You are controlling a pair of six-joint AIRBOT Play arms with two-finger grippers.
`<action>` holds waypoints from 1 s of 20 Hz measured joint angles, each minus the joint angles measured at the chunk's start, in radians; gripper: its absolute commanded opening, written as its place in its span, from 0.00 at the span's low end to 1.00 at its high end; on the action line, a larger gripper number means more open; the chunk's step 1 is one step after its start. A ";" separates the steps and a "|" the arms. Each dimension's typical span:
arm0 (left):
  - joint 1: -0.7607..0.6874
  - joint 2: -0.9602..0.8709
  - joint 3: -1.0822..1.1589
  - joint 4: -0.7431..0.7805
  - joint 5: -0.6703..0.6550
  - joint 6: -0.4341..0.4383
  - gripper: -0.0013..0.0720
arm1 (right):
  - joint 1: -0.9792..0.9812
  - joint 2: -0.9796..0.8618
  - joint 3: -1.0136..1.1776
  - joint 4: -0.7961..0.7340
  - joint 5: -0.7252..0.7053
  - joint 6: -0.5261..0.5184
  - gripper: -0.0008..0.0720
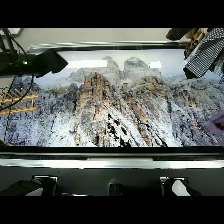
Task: Fold the clothes and pants, and hang the long-sleeved shirts on hangers.
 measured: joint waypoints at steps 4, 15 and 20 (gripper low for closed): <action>0.019 0.005 -0.008 0.068 -0.126 0.029 0.05 | 0.277 -0.142 -0.039 0.124 0.295 -0.258 0.07; 0.127 0.187 -0.326 0.286 -0.119 0.134 0.06 | 0.690 -0.112 -0.468 -0.013 0.657 -0.364 0.08; 0.142 0.198 -0.346 0.303 -0.110 0.138 0.06 | 0.708 -0.106 -0.498 -0.019 0.689 -0.356 0.08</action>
